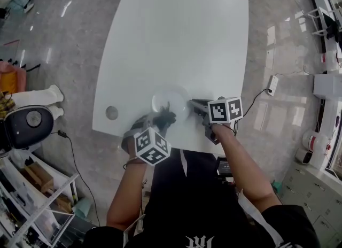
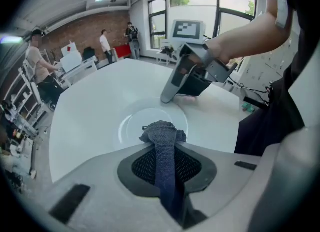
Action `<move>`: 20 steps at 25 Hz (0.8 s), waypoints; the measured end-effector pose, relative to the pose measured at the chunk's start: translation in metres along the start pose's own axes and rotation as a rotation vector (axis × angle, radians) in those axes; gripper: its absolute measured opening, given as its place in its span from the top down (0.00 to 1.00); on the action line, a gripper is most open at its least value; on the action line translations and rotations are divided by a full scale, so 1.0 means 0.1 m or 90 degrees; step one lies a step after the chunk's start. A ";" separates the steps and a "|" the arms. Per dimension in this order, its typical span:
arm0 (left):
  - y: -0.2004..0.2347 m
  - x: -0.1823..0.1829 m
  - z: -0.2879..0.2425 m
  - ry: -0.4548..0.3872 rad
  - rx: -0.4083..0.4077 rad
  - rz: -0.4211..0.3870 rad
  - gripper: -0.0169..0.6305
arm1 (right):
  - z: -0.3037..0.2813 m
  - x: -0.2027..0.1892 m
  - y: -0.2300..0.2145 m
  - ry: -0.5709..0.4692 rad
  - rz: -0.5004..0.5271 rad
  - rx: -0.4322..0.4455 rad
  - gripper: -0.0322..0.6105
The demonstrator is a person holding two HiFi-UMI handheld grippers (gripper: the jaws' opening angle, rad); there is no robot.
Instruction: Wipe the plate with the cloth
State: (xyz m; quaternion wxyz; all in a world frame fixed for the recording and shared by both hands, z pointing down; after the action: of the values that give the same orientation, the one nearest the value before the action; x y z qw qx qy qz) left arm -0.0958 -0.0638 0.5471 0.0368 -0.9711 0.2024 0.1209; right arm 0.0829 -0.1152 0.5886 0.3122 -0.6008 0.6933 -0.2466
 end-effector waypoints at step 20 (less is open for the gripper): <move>0.75 0.27 -0.12 -0.019 0.042 0.052 0.90 | 0.04 0.01 -0.03 -0.009 -0.002 -0.005 0.91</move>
State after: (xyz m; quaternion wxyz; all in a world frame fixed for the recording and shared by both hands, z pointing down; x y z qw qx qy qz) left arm -0.0992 -0.1440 0.5507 0.0665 -0.9584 0.2454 0.1300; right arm 0.0876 -0.1160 0.5880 0.3143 -0.6048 0.6911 -0.2404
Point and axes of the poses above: the fingertips, and each gripper's own axes: z backward along the fingers, y to its left, x out of its top, the point moved 8 cm from there along z, backward along the fingers, and after that the axes turned 12 degrees about y, right-handed, at the moved point
